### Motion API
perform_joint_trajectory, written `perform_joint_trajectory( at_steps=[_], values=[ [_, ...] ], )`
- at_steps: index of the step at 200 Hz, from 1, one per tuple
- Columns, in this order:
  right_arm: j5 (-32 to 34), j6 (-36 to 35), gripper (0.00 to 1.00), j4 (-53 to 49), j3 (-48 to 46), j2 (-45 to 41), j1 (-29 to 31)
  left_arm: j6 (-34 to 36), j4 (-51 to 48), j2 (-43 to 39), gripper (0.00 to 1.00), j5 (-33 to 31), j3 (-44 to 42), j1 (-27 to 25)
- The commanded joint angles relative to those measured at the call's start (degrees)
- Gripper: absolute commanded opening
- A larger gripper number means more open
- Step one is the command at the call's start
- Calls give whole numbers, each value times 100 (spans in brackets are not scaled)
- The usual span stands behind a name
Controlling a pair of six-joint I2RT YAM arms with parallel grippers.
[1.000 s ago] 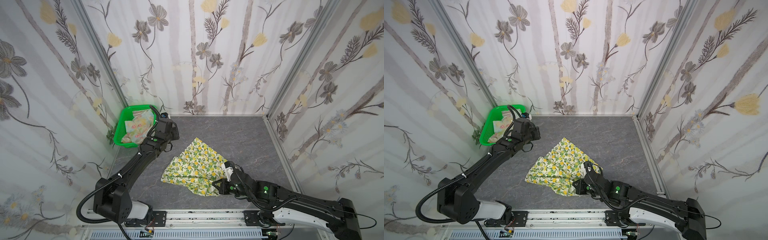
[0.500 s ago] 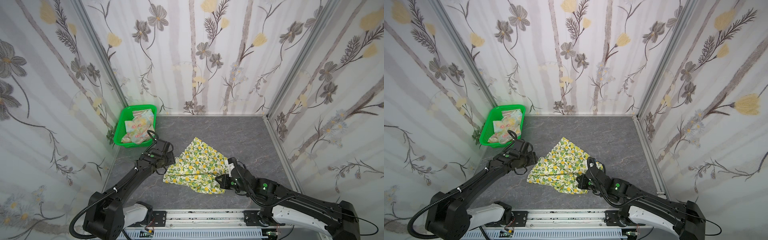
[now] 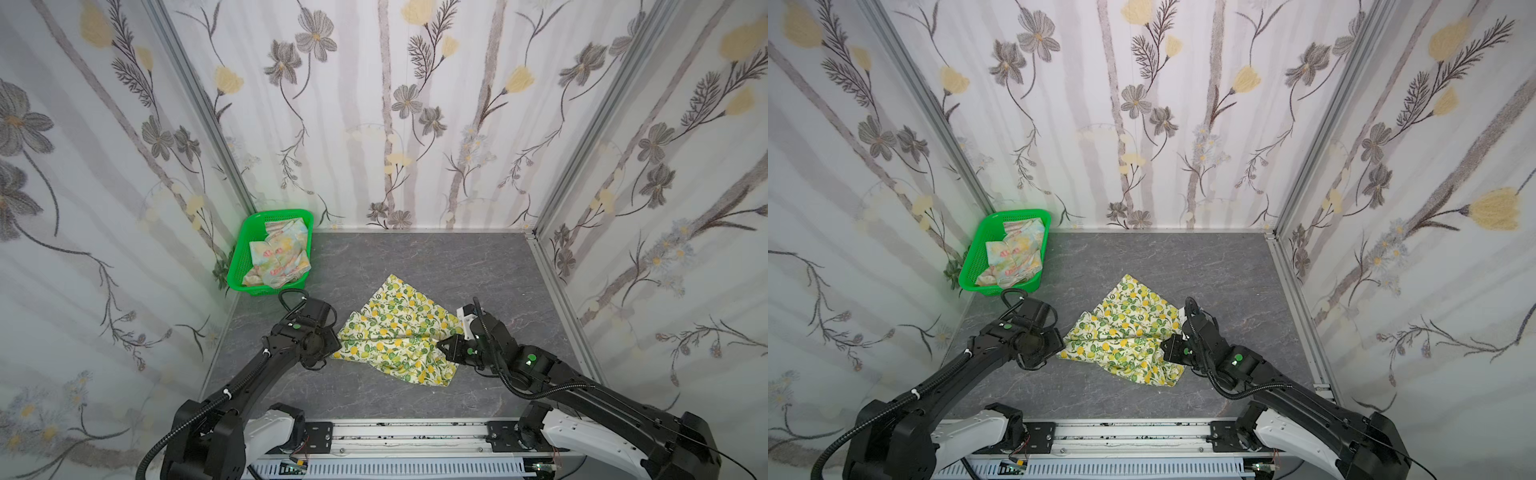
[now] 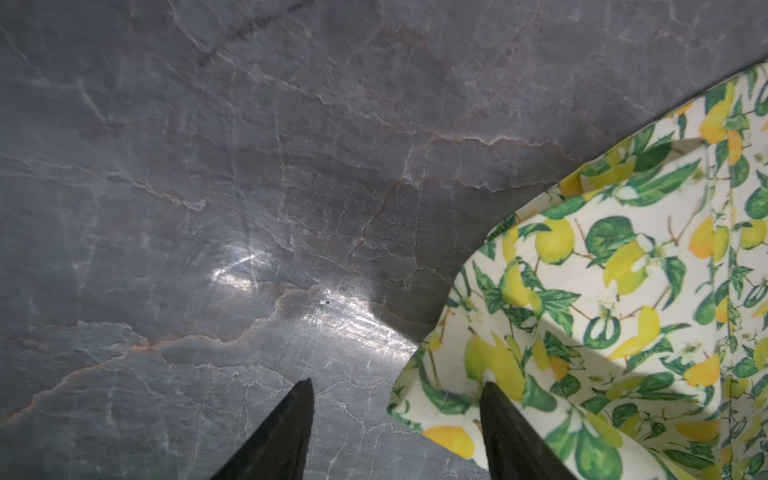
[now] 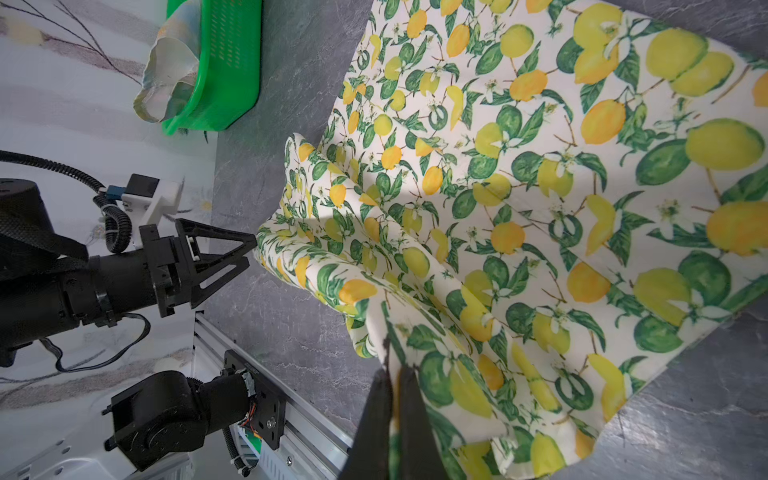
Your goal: Fold and stack the skirts
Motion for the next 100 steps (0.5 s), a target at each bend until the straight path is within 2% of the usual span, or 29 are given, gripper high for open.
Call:
perform_joint_trajectory(
  at_steps=[1, 13, 68, 100],
  values=[
    [-291, -222, 0, 131, 22, 136, -191, -259, 402, 38, 62, 252, -163, 10],
    [-376, -277, 0, 128, 45, 212, -235, -359, 674, -9, 61, 350, -259, 3],
    [-443, -331, 0, 127, 58, 327, -295, -566, 1177, -499, 40, 235, -507, 3],
    [-498, -344, 0, 131, 80, 340, -311, -548, 1323, -385, 37, 378, -710, 3]
  ],
)
